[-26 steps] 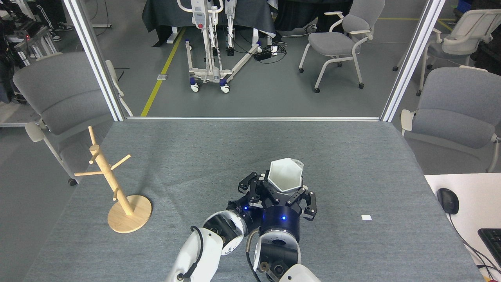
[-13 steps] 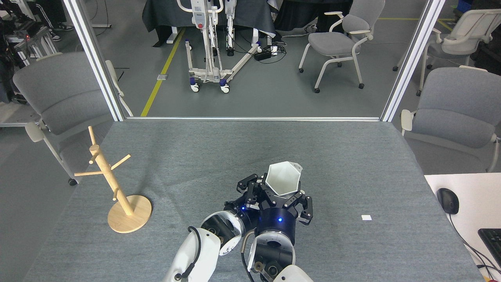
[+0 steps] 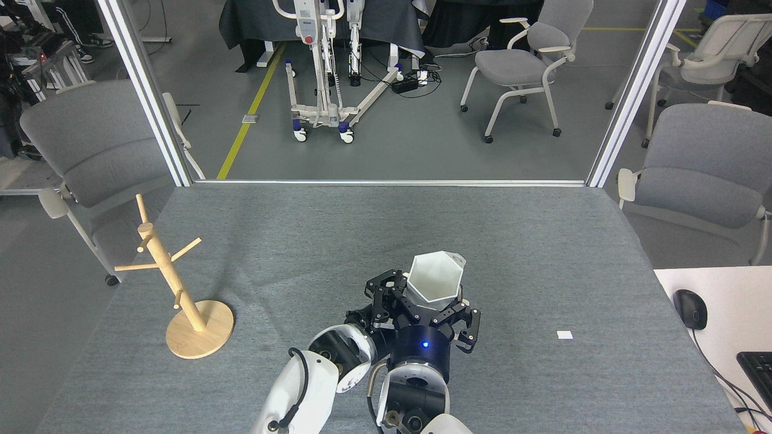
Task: Hang cup on storage rack
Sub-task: 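Grasp the cup with the left gripper beneath the right gripper, then open the right gripper and withdraw it from the cup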
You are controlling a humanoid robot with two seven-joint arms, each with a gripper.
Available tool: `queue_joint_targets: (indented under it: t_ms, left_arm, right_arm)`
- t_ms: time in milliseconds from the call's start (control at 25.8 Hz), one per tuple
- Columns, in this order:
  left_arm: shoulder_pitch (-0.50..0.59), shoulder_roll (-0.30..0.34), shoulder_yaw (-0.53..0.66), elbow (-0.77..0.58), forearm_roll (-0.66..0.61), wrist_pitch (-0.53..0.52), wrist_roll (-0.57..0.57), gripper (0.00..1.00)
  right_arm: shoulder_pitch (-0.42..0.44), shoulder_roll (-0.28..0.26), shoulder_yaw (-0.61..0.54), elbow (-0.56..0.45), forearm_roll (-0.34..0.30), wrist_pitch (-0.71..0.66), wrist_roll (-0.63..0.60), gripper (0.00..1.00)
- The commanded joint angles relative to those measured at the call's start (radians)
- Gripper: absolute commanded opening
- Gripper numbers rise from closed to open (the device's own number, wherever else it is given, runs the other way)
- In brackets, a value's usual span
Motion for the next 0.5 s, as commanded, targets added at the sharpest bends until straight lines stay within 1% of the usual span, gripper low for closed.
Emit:
queue_joint_targets:
  t_ms: [0,155,232,348,465]
  left_arm:
    - [0.000,0.000,0.001,0.007,0.000,0.002,-0.006,0.00]
    - [-0.002,-0.002,-0.002,0.035,-0.003,0.002,-0.006,0.00]
    - [0.002,0.001,-0.003,0.041,-0.006,0.000,-0.006,0.00]
    - [0.005,-0.002,-0.005,0.055,-0.012,0.002,-0.009,0.00]
    - [0.005,-0.005,-0.006,0.081,-0.012,0.005,-0.037,0.00]
  right_arm:
    - [0.001,0.002,0.005,-0.002,-0.004,-0.034,-0.118,0.99]
    - [0.010,0.004,-0.003,-0.002,-0.012,-0.070,-0.334,0.99]
    - [0.010,0.004,-0.005,-0.002,-0.015,-0.081,-0.402,0.99]
    - [0.015,0.005,-0.005,-0.002,-0.016,-0.101,-0.417,0.99]
    - [0.019,0.015,-0.006,-0.003,-0.016,-0.106,-0.423,0.98]
